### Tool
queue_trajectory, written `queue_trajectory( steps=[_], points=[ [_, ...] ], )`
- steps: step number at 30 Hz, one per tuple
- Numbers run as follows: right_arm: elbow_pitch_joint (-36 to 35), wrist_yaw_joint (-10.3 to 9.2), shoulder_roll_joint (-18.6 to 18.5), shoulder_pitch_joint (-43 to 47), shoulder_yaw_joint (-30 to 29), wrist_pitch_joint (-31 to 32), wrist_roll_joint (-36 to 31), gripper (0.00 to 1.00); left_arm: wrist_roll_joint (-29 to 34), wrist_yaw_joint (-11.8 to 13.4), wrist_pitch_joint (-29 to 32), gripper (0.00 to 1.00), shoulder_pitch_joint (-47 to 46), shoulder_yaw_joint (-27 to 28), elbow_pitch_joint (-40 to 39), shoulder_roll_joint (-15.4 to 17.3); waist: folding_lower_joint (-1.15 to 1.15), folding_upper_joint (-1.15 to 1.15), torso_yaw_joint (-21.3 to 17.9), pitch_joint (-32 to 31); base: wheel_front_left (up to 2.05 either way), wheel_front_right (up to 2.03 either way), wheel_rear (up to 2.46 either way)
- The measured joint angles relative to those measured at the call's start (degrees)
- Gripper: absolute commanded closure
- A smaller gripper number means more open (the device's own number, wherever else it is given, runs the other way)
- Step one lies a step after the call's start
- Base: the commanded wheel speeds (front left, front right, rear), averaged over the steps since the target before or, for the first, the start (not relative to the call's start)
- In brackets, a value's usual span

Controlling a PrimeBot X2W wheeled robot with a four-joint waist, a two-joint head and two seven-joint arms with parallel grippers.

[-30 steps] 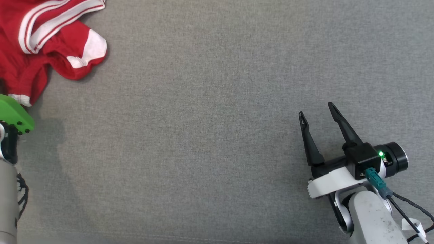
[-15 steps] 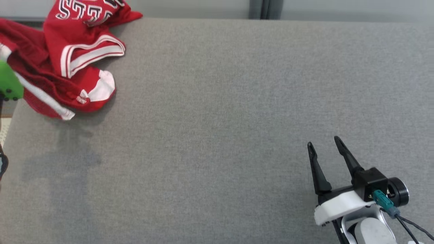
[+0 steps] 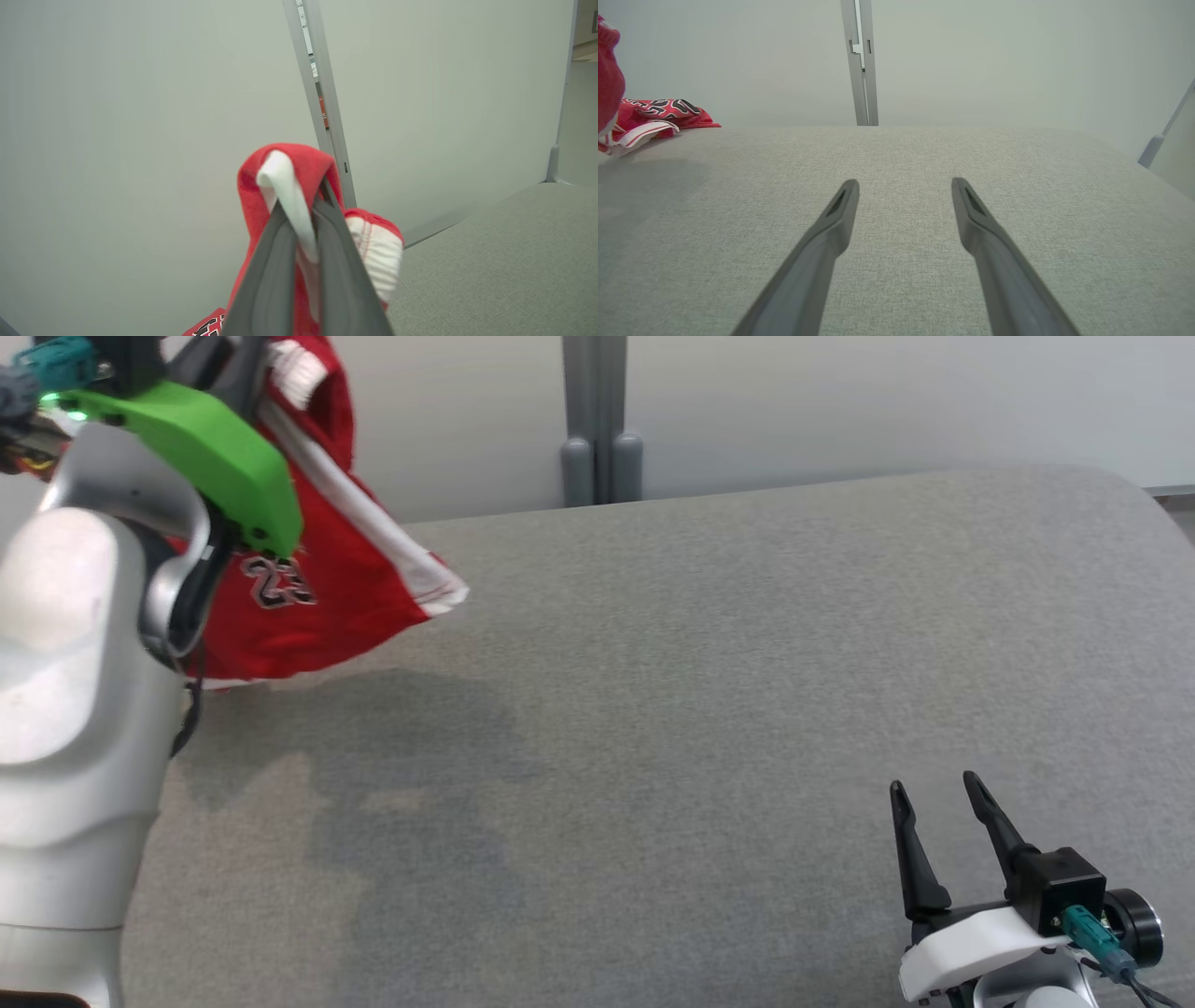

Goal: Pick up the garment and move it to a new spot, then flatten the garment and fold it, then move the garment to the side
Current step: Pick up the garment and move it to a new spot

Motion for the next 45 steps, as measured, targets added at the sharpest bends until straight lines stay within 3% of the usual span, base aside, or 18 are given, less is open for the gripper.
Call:
queue_trajectory(
  steps=[6,12,18,20,21,22,23,33,45],
  points=[
    [-0.4,0.0,0.0,-1.1,1.4,0.0,1.2,0.0,0.1,0.4,0.0,1.0,0.2,-4.1,1.7,-6.3,0.0,0.0,-5.7,0.5,0.0,0.0,0.0],
    [-0.7,0.0,-0.1,-3.9,3.4,0.0,2.6,0.0,0.1,1.0,-3.5,1.0,3.5,-8.4,10.1,-13.8,0.0,0.0,-9.9,4.4,0.0,0.0,0.0],
    [-1.0,0.0,-0.1,-6.7,5.7,0.0,4.0,0.0,1.1,1.4,-7.6,1.0,4.0,-11.9,18.6,-17.1,0.0,0.0,-12.7,9.2,0.0,0.0,0.0],
    [-1.1,0.0,-0.1,-7.4,6.4,0.0,4.3,0.0,1.4,1.6,-9.0,0.85,3.9,-13.2,21.1,-17.7,0.0,0.0,-13.7,10.8,0.0,0.0,0.0],
    [-1.1,0.0,-0.1,-7.6,6.7,0.0,4.5,0.0,1.4,1.6,-9.9,0.65,3.9,-13.7,22.4,-18.0,0.0,0.0,-14.3,11.5,0.0,0.0,0.0],
    [-1.1,0.0,-0.1,-7.9,6.9,0.0,4.6,0.0,1.4,1.9,-10.8,0.53,3.7,-14.3,23.3,-18.1,0.0,0.0,-14.8,12.2,0.0,0.0,0.0],
    [-1.1,0.0,-0.1,-8.1,7.0,0.0,4.7,0.0,1.4,1.9,-11.6,0.0,3.6,-14.7,24.1,-18.2,0.0,0.0,-15.2,12.7,0.0,0.0,0.0],
    [-0.5,0.01,0.0,-8.1,6.0,0.0,4.4,0.0,-2.6,1.8,-18.2,0.0,1.9,-20.8,25.7,-18.4,0.0,0.0,-16.9,15.3,0.0,0.0,0.0],
    [0.2,0.0,0.0,-5.8,2.4,0.0,1.4,0.0,-9.9,2.5,-22.7,0.0,6.8,-24.0,23.2,-18.4,0.0,0.0,-12.2,8.9,0.0,0.0,0.0]
  ],
)
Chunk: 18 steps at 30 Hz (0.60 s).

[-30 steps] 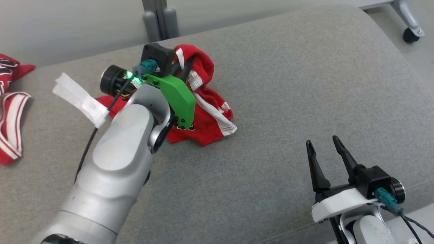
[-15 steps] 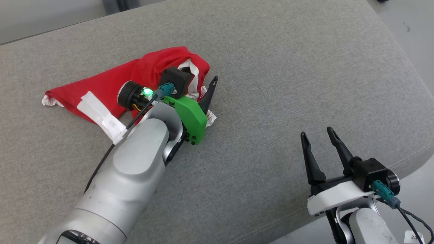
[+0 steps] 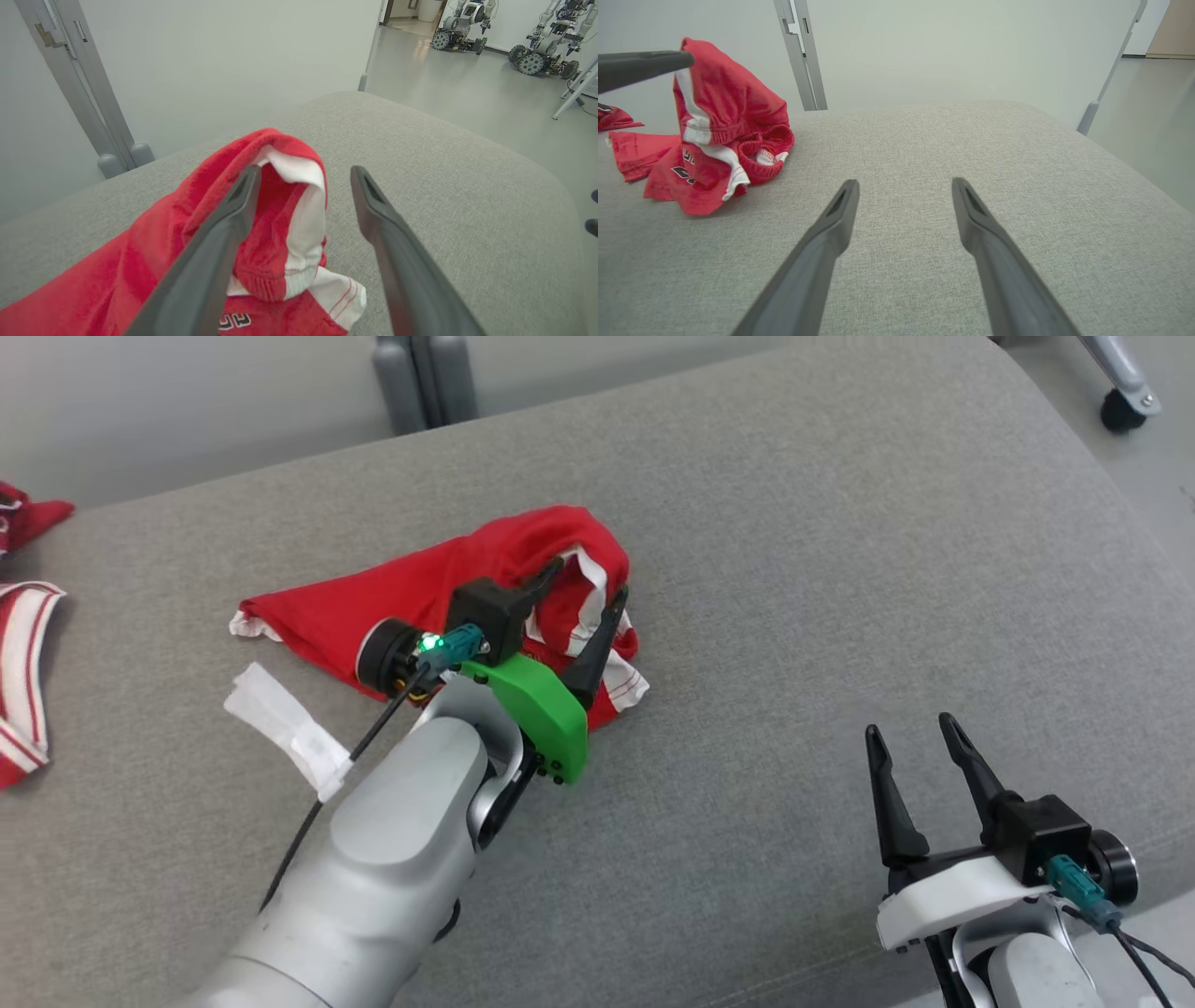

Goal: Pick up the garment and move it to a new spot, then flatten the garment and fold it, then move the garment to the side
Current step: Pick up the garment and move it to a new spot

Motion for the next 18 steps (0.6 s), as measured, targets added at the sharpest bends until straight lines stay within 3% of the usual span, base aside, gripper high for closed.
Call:
queue_trajectory(
  steps=[9,18],
  points=[
    [0.5,0.01,0.0,3.9,-2.0,0.0,-1.1,0.0,-0.7,3.9,-1.4,0.0,11.0,1.9,-2.6,0.7,0.0,0.0,6.2,-6.4,0.0,0.0,0.0],
    [0.6,0.01,0.0,6.1,-2.2,0.0,-0.9,0.0,1.4,8.5,-1.7,0.0,26.7,11.6,-12.8,3.1,0.0,0.0,12.7,-11.0,0.0,0.0,0.0]
  ],
)
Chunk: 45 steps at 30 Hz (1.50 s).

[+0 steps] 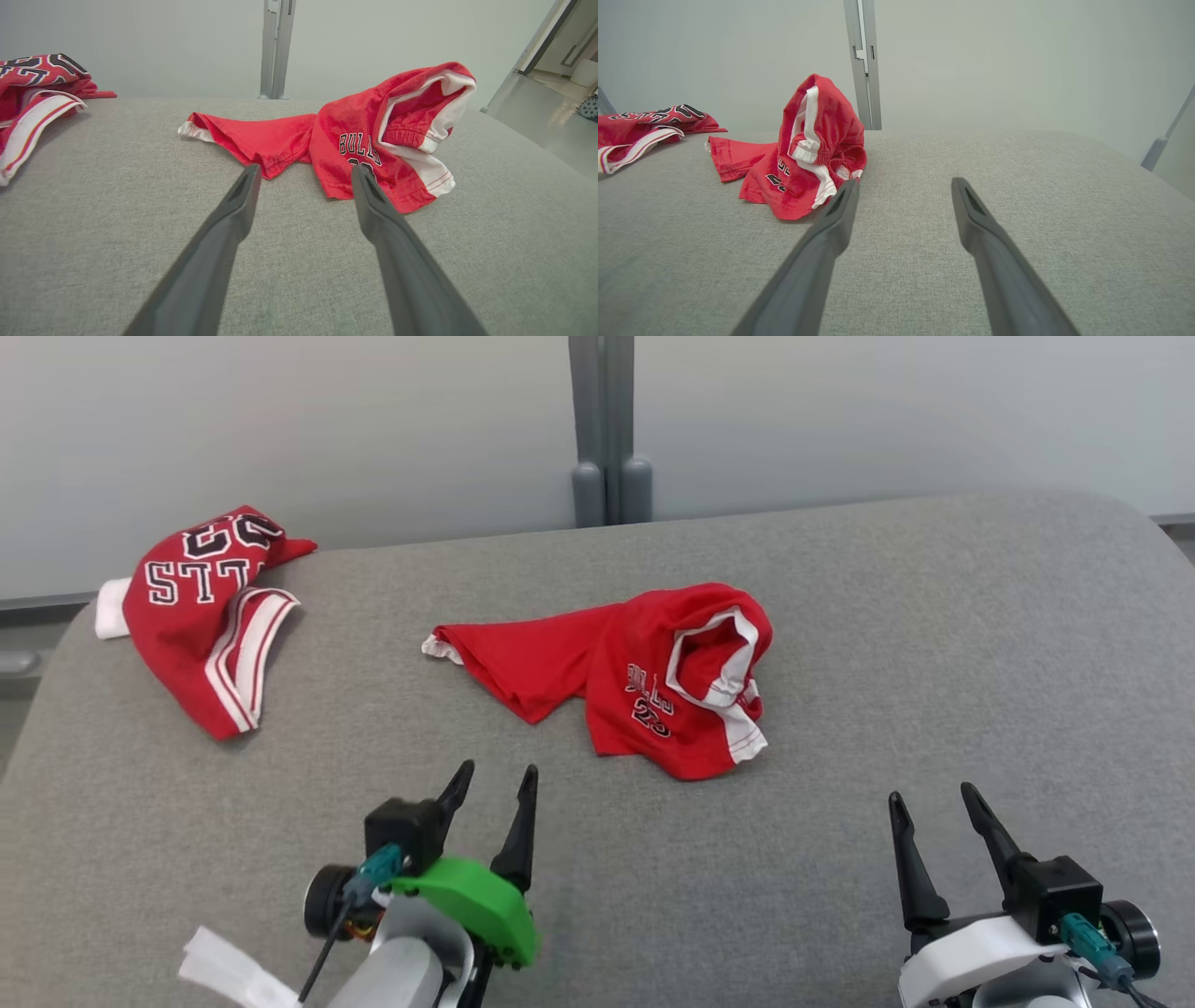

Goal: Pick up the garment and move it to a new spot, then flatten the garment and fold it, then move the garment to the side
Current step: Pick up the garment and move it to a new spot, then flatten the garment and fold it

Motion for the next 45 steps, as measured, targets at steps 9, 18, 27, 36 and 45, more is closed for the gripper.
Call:
queue_trajectory(
  steps=[9,18,27,36,45],
  points=[
    [-0.2,0.0,0.0,1.2,0.0,0.0,0.6,0.0,7.6,3.5,0.0,0.0,13.6,11.3,-13.2,0.9,0.0,0.0,3.3,-3.4,0.0,0.0,0.0],
    [-0.8,0.0,0.0,2.3,-0.4,0.0,2.0,0.0,12.7,1.7,0.0,0.0,20.9,18.2,-18.1,-1.0,0.0,0.0,3.7,-4.3,0.0,0.0,0.0],
    [-0.7,0.0,0.0,2.3,-0.5,0.0,2.1,0.0,14.6,-0.2,0.0,0.0,21.8,21.0,-18.0,-2.2,0.0,0.0,3.2,-4.0,0.0,0.0,0.0],
    [-0.7,0.0,0.0,2.3,-0.6,0.0,2.0,0.0,15.8,-1.4,0.0,0.0,21.8,22.1,-17.6,-2.8,0.0,0.0,3.1,-3.4,0.0,0.0,0.0],
    [-0.9,0.0,0.0,1.0,0.2,0.0,1.9,0.0,17.4,-3.2,0.0,0.0,18.4,18.6,-15.6,-3.0,0.0,0.0,1.9,-1.4,0.0,0.0,0.0]
  ],
)
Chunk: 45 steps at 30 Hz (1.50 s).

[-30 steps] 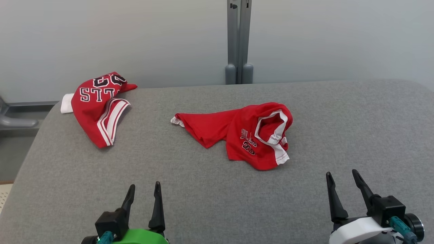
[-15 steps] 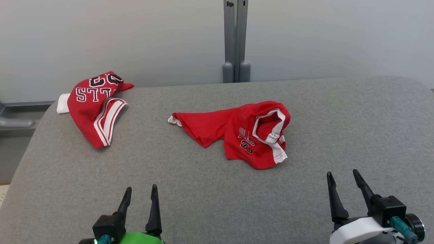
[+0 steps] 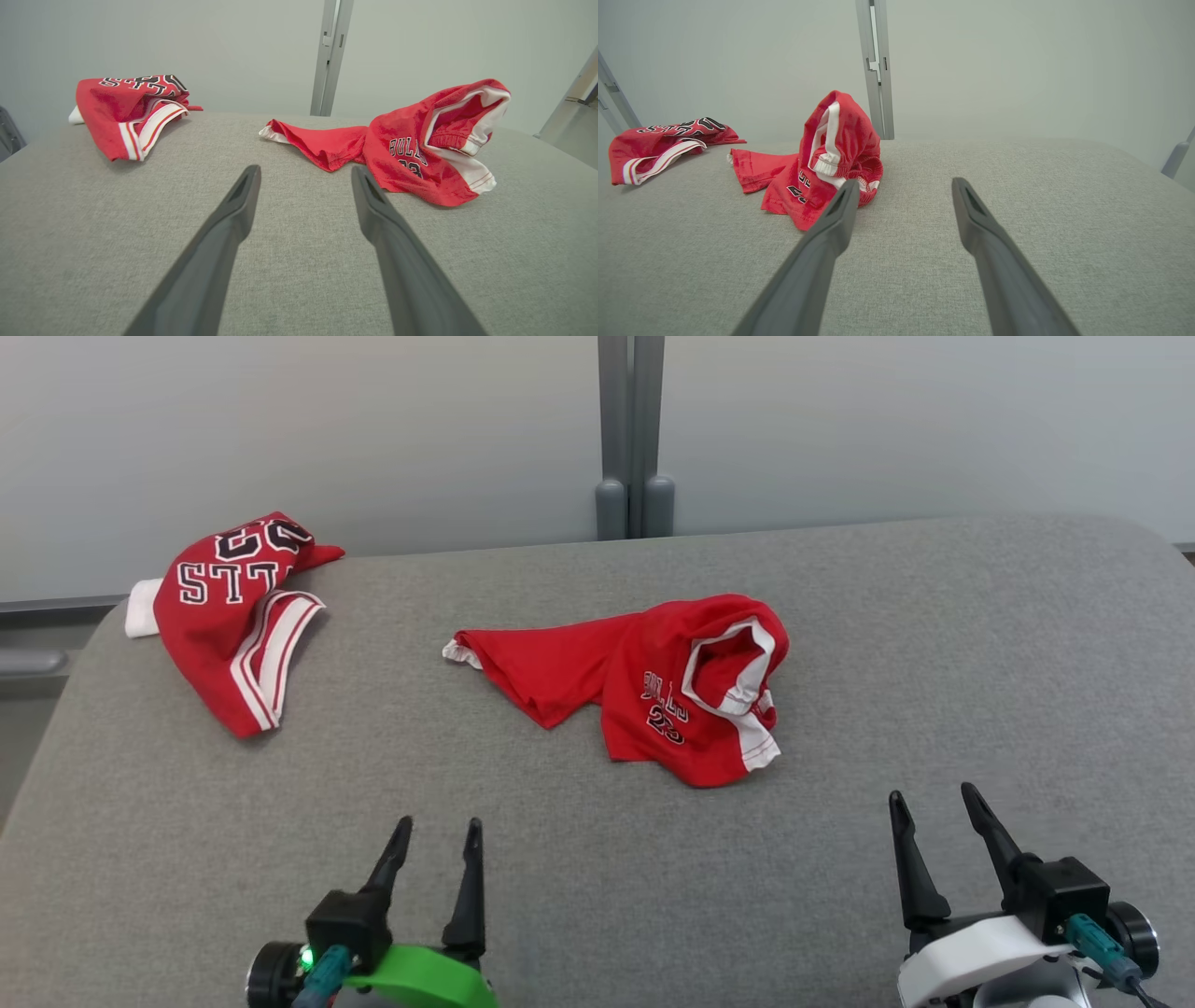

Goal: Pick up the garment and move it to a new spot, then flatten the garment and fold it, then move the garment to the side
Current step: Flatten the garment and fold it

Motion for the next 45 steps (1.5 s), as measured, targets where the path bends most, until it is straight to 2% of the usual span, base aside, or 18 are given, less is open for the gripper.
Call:
queue_trajectory(
  steps=[9,13,18,22,27,29,31,32,34,35,36,45],
  points=[
    [-0.1,0.0,0.0,-3.7,0.2,0.0,-0.5,0.0,-0.9,-3.8,2.0,0.0,-14.0,-15.4,7.7,-0.2,0.0,0.0,-5.4,3.8,0.0,0.0,0.0],
    [-0.2,0.0,-0.1,-5.3,0.1,0.0,-0.3,0.0,-4.5,-4.1,3.9,0.0,-20.6,-20.6,12.3,-0.2,0.0,0.0,-8.2,6.4,0.0,0.0,0.0],
    [-0.7,0.0,-0.1,-7.4,0.7,0.0,1.3,0.0,-5.5,-3.8,5.1,0.0,-28.0,-25.4,19.8,-0.2,0.0,0.0,-12.2,10.1,0.0,0.0,0.0],
    [-0.7,0.0,-0.1,-8.4,1.0,0.0,2.2,0.0,-7.8,-2.6,5.2,0.0,-32.1,-28.0,23.9,-0.2,0.0,0.0,-15.2,13.1,0.0,0.0,0.0],
    [-0.5,0.0,-0.1,-9.1,1.5,0.0,2.9,0.0,-8.6,1.9,4.5,0.0,-36.2,-29.9,29.3,-0.2,0.0,0.0,-18.4,16.1,0.0,0.0,0.0],
    [-0.5,0.0,-0.1,-9.4,1.6,0.0,3.2,0.0,-8.5,2.9,4.7,0.0,-37.2,-30.9,31.8,-0.2,0.0,0.0,-19.6,17.1,0.0,0.0,0.0],
    [-0.4,0.0,-0.1,-9.4,1.6,0.0,3.2,0.0,-9.9,3.0,5.4,0.11,-37.4,-31.4,33.1,-0.2,0.0,0.0,-20.4,17.8,0.0,0.0,0.0],
    [-0.4,0.0,-0.1,-9.4,1.6,0.0,3.3,0.0,-10.9,3.1,5.5,0.43,-37.6,-31.7,33.6,-0.2,0.0,0.0,-20.8,18.2,0.0,0.0,0.0],
    [-0.4,0.0,-0.1,-9.5,1.5,0.0,3.3,0.0,-11.7,3.5,5.5,0.67,-38.5,-32.3,34.4,-0.2,0.0,0.0,-21.3,18.8,0.0,0.0,0.0],
    [-0.4,0.0,-0.1,-9.5,1.5,0.0,3.4,0.0,-12.2,3.6,5.3,0.88,-38.9,-32.4,34.6,-0.2,0.0,0.0,-21.5,19.0,0.0,0.0,0.0],
    [-0.4,0.0,-0.1,-9.6,1.3,0.0,3.5,0.0,-13.0,3.6,4.9,1.0,-39.1,-32.6,34.6,-0.2,0.0,0.0,-21.5,19.1,0.0,0.0,0.0],
    [-0.2,0.0,-0.1,-9.1,-0.9,0.0,2.7,0.0,-16.1,4.4,1.1,1.0,-39.1,-36.3,30.8,-0.2,0.0,0.0,-18.6,17.8,0.0,0.0,0.0]
  ],
)
